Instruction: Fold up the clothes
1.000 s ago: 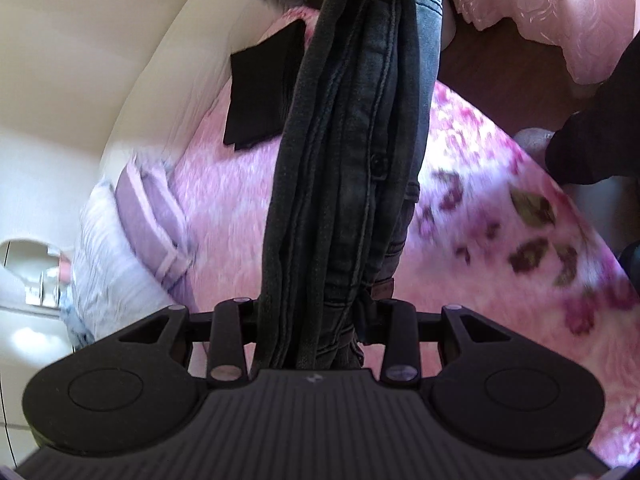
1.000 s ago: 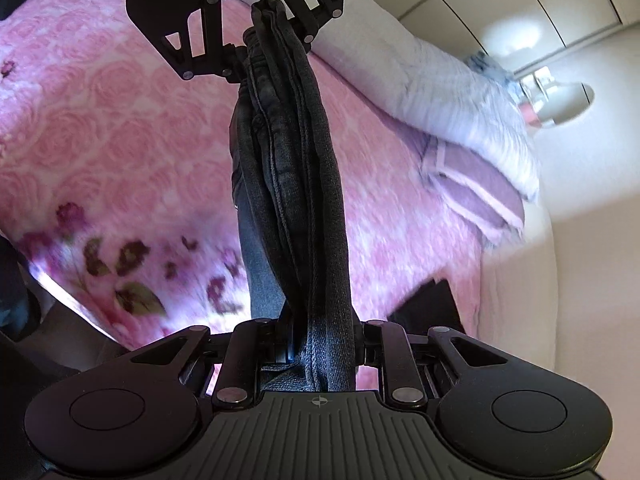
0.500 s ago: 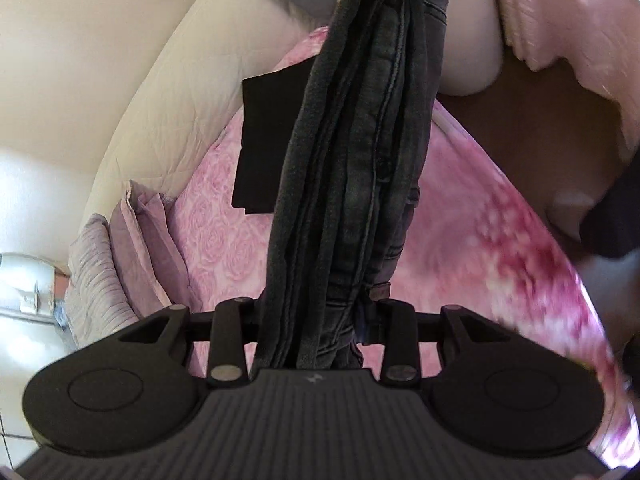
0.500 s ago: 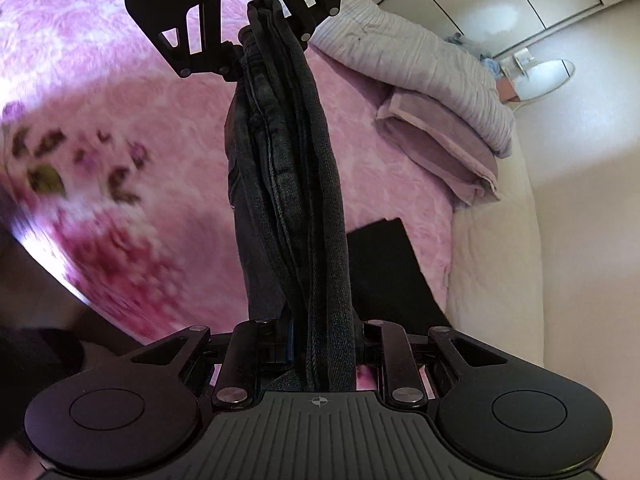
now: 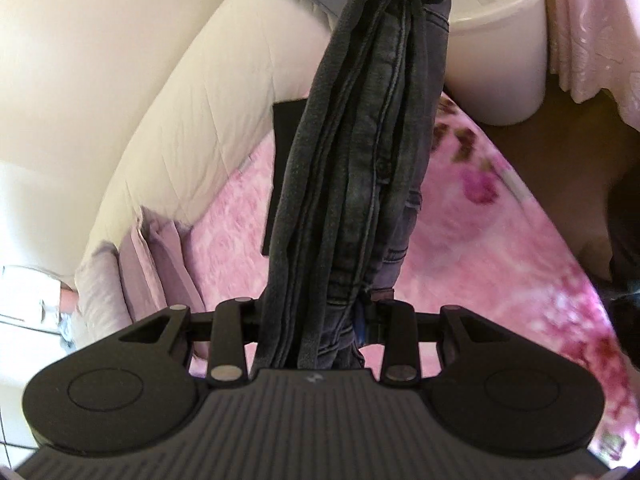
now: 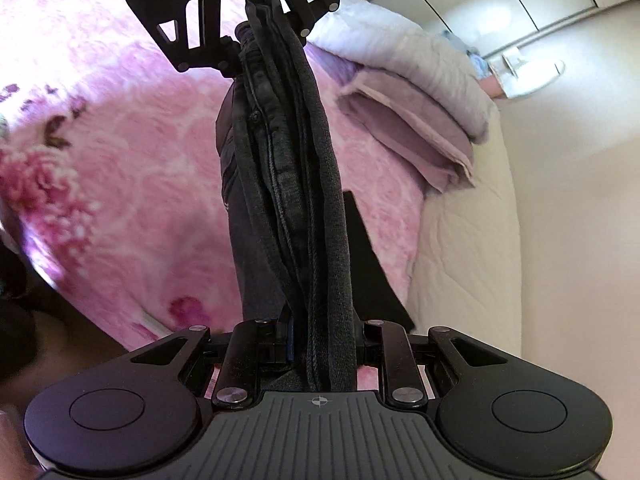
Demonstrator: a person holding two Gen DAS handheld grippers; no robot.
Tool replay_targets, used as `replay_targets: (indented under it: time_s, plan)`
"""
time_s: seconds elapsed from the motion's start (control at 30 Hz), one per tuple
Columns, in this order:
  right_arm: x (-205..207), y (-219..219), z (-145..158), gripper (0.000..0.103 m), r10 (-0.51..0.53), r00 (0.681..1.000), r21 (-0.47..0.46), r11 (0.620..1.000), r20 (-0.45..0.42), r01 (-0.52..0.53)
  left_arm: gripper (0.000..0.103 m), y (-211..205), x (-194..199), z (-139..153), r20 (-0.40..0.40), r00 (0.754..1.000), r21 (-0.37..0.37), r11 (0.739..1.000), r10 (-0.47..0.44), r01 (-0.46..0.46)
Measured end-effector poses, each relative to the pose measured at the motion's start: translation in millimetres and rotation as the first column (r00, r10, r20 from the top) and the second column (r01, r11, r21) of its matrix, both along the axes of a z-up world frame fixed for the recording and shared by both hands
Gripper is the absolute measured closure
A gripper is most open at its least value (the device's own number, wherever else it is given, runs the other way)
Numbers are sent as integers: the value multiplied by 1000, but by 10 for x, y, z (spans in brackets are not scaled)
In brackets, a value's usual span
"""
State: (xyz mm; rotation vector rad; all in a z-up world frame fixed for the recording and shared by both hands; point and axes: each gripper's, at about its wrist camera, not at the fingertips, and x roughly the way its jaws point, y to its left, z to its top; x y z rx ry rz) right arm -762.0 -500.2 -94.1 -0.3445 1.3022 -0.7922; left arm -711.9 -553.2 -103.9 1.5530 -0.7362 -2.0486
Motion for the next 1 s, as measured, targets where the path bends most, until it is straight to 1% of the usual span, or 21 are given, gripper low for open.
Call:
replay_targets:
  time_s: [0.1, 0.2, 0.3, 0.4, 0.43, 0.5, 0.53, 0.6, 0.63, 0.67, 0.7, 0.73, 0.77, 0.8, 0.87, 0.93, 1.0]
  plan:
    - [-158, -249, -13, 83, -8, 1000, -17, 1000, -7, 8, 71, -257, -191, 0, 3, 1000, -9, 1000, 5, -5]
    - [-371, -608, -17, 83, 11, 1000, -28, 1000, -2, -11, 71, -617, -408, -2, 4, 1000, -28, 999, 30, -29]
    - [-643, -1089, -61, 83, 61, 998, -61, 996, -5, -61, 71, -1049, -656, -56, -8, 995, -67, 993, 97, -97]
    - [-957, -1600, -191, 83, 115, 993, -128, 985, -8, -115, 71, -1452, -908, -189, -34, 985, -110, 979, 167, -170]
    - [-1050, -1742, -273, 83, 130, 991, -159, 979, -14, -131, 71, -1563, -976, -285, -47, 982, -117, 975, 184, -188]
    - [-1217, -1959, -525, 82, 149, 989, -206, 967, -10, -147, 71, -1759, -1095, -607, -74, 972, -113, 966, 223, -230]
    - [-1289, -2045, -698, 82, 157, 988, -222, 963, -5, -154, 71, -1834, -1147, -823, -78, 967, -112, 962, 241, -248]
    - [-1402, -2164, -1169, 82, 171, 985, -218, 962, 8, -165, 71, -1935, -1242, -1395, -56, 963, -87, 959, 265, -269]
    - [-1439, -2219, -1479, 82, 173, 985, -192, 967, 8, -168, 69, -1966, -1279, -1678, -33, 963, -55, 961, 268, -270]
    - [-1462, -2266, -1765, 82, 173, 985, -140, 975, 2, -171, 68, -1963, -1302, -1919, -5, 964, -9, 964, 265, -265]
    - [-1479, -2308, -2027, 82, 173, 985, -79, 982, -6, -173, 62, -1950, -1320, -2145, 23, 966, 41, 965, 258, -259]
    - [-1495, -2323, -2232, 81, 172, 985, -19, 985, -11, -172, 59, -1900, -1313, -2301, 36, 970, 47, 969, 242, -244]
    - [-1513, -2294, -2355, 81, 175, 985, 8, 985, -13, -174, 59, -1830, -1282, -2388, 33, 975, 16, 975, 221, -222]
    - [-1541, -2231, -2417, 79, 183, 983, -5, 983, -14, -183, 58, -1793, -1240, -2403, 23, 978, 1, 978, 206, -206]
    - [-1619, -2108, -2440, 72, 195, 981, -44, 980, -15, -196, 56, -1752, -1153, -2382, -1, 983, -9, 983, 182, -182]
    - [-1701, -2036, -2420, 66, 192, 981, -48, 980, -13, -192, 55, -1710, -1066, -2362, -24, 987, -21, 987, 157, -157]
    - [-1764, -1970, -2380, 65, 188, 982, -53, 981, -17, -188, 55, -1681, -1000, -2340, -39, 990, -28, 990, 136, -137]
